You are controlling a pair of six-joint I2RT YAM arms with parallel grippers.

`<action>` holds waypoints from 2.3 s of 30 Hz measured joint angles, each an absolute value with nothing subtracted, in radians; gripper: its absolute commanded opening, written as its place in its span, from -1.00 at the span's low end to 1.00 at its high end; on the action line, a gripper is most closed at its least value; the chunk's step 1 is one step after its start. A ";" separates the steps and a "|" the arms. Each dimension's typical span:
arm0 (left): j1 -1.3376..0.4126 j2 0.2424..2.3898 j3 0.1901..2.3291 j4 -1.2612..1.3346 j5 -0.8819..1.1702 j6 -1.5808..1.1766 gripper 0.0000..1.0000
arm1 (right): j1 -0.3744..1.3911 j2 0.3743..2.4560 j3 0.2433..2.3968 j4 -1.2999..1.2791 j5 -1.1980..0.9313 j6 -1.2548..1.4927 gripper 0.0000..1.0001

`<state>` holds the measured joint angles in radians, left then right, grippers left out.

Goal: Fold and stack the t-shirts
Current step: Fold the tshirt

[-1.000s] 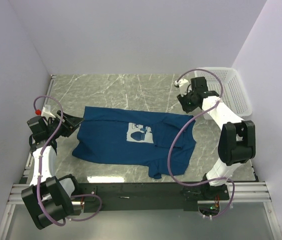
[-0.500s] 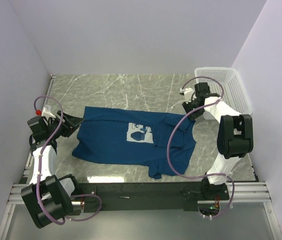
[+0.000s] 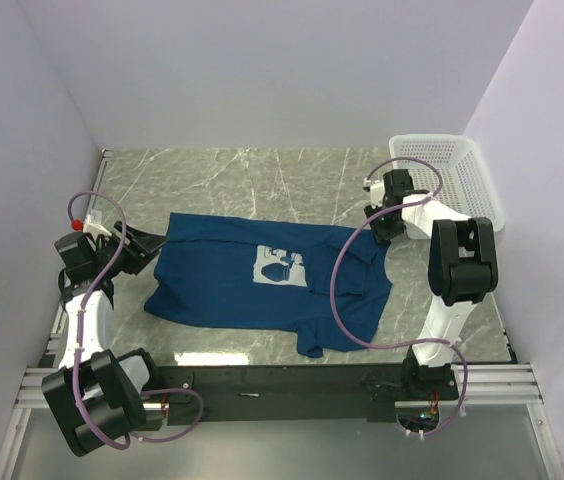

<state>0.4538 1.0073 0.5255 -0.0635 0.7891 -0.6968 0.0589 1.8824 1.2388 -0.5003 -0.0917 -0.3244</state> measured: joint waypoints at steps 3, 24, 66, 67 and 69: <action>0.454 1.010 0.525 -0.064 0.789 -0.697 0.30 | 0.059 1.882 1.239 -0.496 -0.089 -0.302 -0.25; 0.454 1.012 0.525 -0.064 0.789 -0.697 0.30 | 0.058 1.882 1.248 -0.468 -0.032 -0.282 -1.00; 0.453 1.173 0.625 -0.369 0.449 -0.728 0.27 | 0.467 1.353 1.082 -0.552 -0.480 -0.605 0.94; 0.454 1.187 0.636 -0.402 0.421 -0.733 0.27 | 0.512 1.239 0.987 -0.515 -0.515 -0.621 1.00; 0.454 1.204 0.652 -0.469 0.361 -0.746 0.26 | 0.548 1.083 0.848 -0.453 -0.599 -0.661 1.00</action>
<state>0.4538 1.2041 0.6518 -0.4694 0.3611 -0.7464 0.5476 1.0828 0.8482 -0.4526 -0.5987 -0.6613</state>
